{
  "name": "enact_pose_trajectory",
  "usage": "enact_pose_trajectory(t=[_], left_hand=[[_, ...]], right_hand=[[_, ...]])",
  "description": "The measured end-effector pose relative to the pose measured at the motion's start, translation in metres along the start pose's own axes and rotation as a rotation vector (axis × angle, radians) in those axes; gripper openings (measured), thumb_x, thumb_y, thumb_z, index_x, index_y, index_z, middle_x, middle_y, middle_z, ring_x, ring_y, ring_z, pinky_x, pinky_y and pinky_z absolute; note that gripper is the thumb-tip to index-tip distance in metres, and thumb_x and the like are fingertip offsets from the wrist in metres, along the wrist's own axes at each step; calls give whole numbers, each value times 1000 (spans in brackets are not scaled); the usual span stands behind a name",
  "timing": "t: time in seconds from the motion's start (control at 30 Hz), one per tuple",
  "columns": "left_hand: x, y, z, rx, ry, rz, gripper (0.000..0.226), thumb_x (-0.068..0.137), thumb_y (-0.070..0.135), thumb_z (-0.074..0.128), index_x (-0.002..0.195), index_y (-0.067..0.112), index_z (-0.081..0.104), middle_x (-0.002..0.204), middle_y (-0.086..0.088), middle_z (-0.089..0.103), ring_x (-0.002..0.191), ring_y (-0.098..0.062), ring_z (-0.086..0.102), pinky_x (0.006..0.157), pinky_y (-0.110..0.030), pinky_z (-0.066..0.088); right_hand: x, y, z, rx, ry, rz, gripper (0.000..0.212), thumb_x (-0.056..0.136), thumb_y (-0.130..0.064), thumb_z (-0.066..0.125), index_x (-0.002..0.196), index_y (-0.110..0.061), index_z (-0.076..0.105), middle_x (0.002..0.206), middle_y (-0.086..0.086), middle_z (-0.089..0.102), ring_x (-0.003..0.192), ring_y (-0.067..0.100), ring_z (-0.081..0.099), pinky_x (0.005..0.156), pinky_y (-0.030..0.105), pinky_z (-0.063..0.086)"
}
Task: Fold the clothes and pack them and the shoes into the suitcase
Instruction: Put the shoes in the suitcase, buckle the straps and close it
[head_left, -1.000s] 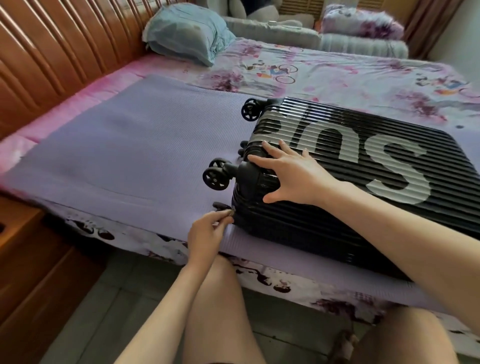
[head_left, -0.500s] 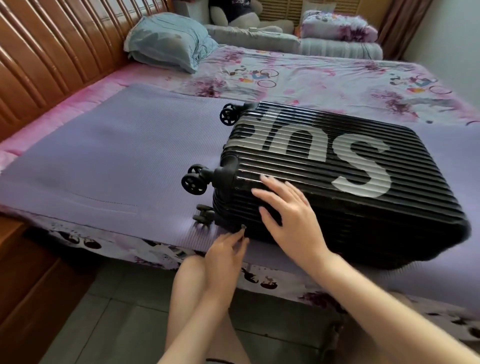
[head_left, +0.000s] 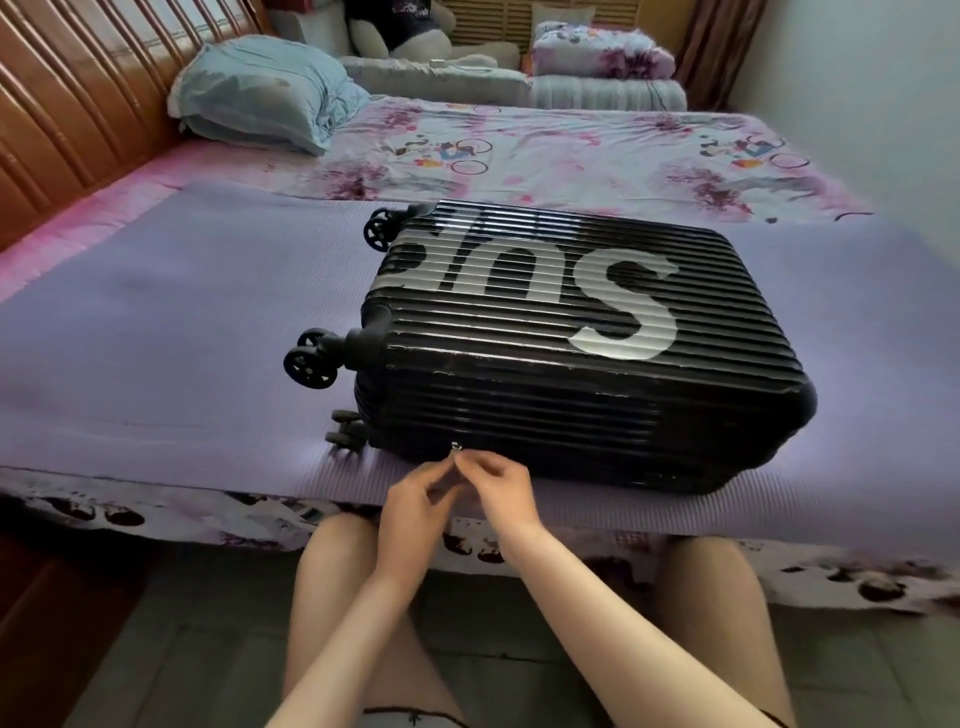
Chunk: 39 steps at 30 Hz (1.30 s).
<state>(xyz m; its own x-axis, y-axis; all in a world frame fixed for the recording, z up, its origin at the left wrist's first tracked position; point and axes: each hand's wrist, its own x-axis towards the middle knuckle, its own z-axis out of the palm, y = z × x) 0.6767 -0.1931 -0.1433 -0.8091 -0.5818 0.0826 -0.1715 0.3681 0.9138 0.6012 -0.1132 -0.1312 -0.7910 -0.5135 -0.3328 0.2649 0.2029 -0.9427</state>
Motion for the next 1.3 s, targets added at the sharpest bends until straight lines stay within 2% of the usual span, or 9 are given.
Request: enact_pose_trajectory(t=[0.1, 0.2, 0.37, 0.5, 0.63, 0.9, 1.1, 1.23, 1.3], left_hand=[[-3, -1, -11, -30, -36, -12, 48, 85, -7, 56, 118, 28, 60, 106, 19, 61, 99, 12, 57, 87, -13, 49], [-12, 1, -32, 96, 89, 8, 53, 86, -9, 53, 106, 39, 61, 107, 19, 60, 102, 15, 53, 92, -11, 45], [4, 53, -42, 379, 287, 436, 44, 84, 5, 65, 125, 22, 60, 122, 5, 55, 121, -11, 45, 106, -29, 37], [41, 93, -18, 578, 16, 643, 71, 80, 28, 71, 143, 25, 38, 148, 3, 36, 143, -15, 19, 118, -43, 9], [69, 105, 10, 789, -185, 565, 91, 79, 43, 67, 147, 34, 7, 157, 5, 16, 146, -13, 1, 118, -43, -10], [81, 88, 26, 882, 25, 655, 81, 72, 39, 74, 143, 28, 36, 146, -1, 41, 138, -21, 33, 114, -51, 17], [82, 95, 30, 811, 62, 627, 79, 70, 34, 77, 140, 30, 42, 144, 2, 44, 137, -19, 34, 115, -50, 14], [84, 100, 28, 814, 67, 608, 79, 68, 34, 79, 138, 30, 44, 143, 2, 45, 136, -20, 36, 114, -49, 15], [83, 100, 29, 819, 71, 612, 78, 67, 33, 80, 138, 29, 45, 142, 1, 46, 135, -21, 38, 114, -49, 17]], right_hand=[[6, 1, 10, 30, 69, 8, 15, 86, -21, 69, 98, -14, 73, 94, 3, 73, 93, 17, 68, 89, 35, 54], [6, 3, 15, -4, 121, -14, 13, 90, -20, 63, 96, -13, 72, 84, 1, 74, 75, 16, 71, 81, 38, 57], [-3, 11, 17, -231, 276, -104, 13, 91, -34, 60, 84, -28, 68, 70, -8, 70, 62, 9, 66, 70, 36, 56], [-8, 10, 10, -376, 367, -138, 16, 91, -37, 58, 87, -27, 70, 74, -13, 68, 74, 6, 62, 72, 31, 50], [-11, 17, -14, -446, 393, -145, 17, 92, -39, 56, 93, -28, 69, 77, -11, 69, 76, 10, 64, 72, 32, 50], [-15, 20, -70, -535, 429, -182, 18, 92, -40, 55, 97, -29, 69, 79, -12, 68, 71, 0, 60, 63, 22, 39], [-17, 27, -100, -526, 518, -174, 20, 91, -43, 55, 91, -28, 69, 77, -11, 69, 74, 6, 64, 64, 28, 46], [-24, 34, -145, -476, 614, -184, 16, 91, -36, 58, 87, -24, 69, 75, -9, 69, 69, 8, 62, 55, 18, 41], [-29, 37, -173, -446, 649, -206, 14, 90, -34, 61, 88, -22, 69, 74, -9, 68, 68, 7, 63, 59, 26, 49]])
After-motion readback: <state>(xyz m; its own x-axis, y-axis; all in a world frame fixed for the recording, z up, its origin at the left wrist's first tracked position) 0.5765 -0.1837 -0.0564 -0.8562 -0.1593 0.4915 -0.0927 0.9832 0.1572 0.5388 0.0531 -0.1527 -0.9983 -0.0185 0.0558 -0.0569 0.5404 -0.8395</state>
